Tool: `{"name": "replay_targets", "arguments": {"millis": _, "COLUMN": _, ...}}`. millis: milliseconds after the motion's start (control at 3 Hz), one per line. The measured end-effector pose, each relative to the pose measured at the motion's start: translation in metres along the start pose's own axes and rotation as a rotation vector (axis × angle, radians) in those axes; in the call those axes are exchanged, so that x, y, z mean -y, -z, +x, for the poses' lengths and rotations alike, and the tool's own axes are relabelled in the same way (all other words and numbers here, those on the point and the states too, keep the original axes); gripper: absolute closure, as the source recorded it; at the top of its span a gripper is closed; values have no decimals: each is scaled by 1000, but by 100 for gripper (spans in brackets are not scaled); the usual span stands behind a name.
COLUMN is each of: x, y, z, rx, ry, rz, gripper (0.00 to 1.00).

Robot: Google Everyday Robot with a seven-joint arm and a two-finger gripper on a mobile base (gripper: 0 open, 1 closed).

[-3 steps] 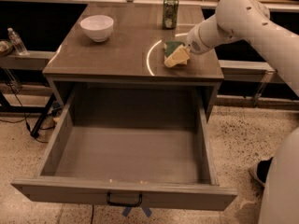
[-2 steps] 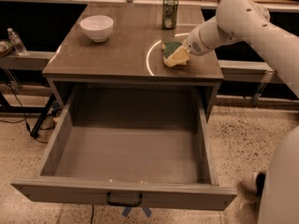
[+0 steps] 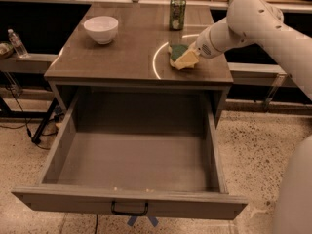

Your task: Place sponge into top drawer

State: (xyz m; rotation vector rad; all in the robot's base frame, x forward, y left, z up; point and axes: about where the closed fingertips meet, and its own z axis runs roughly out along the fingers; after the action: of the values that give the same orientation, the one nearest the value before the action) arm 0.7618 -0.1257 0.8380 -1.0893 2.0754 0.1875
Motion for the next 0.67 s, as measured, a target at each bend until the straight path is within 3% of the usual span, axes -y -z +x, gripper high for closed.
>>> {"name": "replay_targets", "arguments": {"millis": 333, "x": -30, "y": 36, "z": -5, "rx": 33, "ry": 93, "rz": -92, "gripper": 100}}
{"name": "replay_targets", "arguments": {"millis": 667, "x": -91, "y": 113, "z": -13, "rx": 111, "ry": 277, "rz": -283, "gripper": 100}}
